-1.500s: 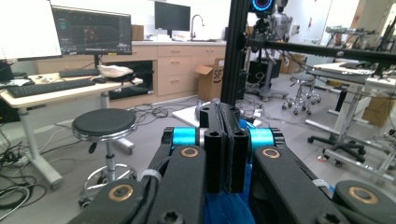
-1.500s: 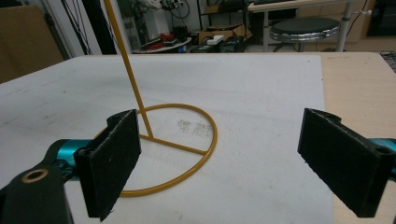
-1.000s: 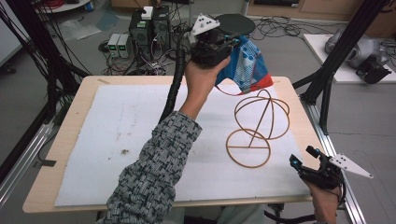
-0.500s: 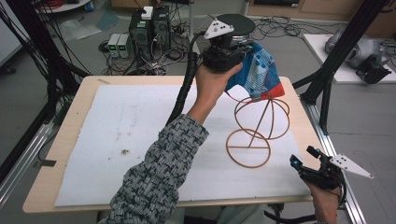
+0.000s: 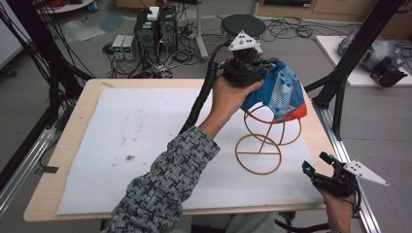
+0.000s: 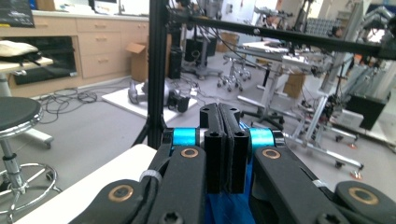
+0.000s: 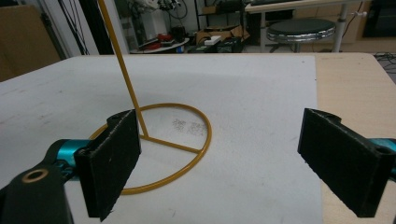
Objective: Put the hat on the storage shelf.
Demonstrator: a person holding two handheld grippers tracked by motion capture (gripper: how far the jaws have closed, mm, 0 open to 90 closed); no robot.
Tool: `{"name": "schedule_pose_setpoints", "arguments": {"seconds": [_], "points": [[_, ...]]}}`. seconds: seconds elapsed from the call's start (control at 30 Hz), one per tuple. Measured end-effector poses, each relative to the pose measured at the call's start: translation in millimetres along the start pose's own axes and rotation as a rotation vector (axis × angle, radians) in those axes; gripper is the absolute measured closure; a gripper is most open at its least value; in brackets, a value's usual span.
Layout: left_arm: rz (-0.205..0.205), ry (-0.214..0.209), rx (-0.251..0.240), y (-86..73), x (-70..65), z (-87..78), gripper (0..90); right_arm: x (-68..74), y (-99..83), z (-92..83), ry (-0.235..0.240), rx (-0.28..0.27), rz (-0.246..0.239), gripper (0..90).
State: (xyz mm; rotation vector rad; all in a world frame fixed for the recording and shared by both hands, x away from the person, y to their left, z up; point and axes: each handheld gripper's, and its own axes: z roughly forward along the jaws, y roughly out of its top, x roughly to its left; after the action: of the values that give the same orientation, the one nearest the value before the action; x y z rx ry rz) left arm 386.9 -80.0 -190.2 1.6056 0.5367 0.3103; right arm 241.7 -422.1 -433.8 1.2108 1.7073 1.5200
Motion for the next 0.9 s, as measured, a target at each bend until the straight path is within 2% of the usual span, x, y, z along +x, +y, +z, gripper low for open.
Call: {"name": "schedule_pose_setpoints", "arguments": {"seconds": [0.23, 0.37, 0.63, 0.8, 0.83, 0.9], "points": [[0.027, -0.026, 0.05, -11.2, -8.1, 1.9, 88.3, -0.3, 0.2, -0.6, 0.001, 0.0, -0.001, 12.3], [0.041, -0.037, 0.061, -16.6, -12.0, 1.4, 88.2, 0.4, 0.1, 0.1, 0.003, -0.003, 0.001, 12.3], [0.106, -0.049, 0.081, -25.8, -23.5, -0.2, 88.1, 0.4, 0.0, 0.0, 0.002, -0.001, 0.004, 12.3], [0.179, -0.049, 0.089, -34.4, -31.6, 0.1, 88.1, -0.1, 0.1, 0.0, 0.002, 0.003, -0.011, 12.3], [0.167, -0.057, 0.085, -36.3, -32.8, 0.4, 88.1, 0.1, 0.1, 0.2, 0.001, -0.001, -0.008, 12.3], [0.177, -0.057, 0.092, -38.0, -33.8, 0.2, 88.1, 0.4, -0.1, 0.0, 0.002, 0.0, 0.002, 12.3]]}}
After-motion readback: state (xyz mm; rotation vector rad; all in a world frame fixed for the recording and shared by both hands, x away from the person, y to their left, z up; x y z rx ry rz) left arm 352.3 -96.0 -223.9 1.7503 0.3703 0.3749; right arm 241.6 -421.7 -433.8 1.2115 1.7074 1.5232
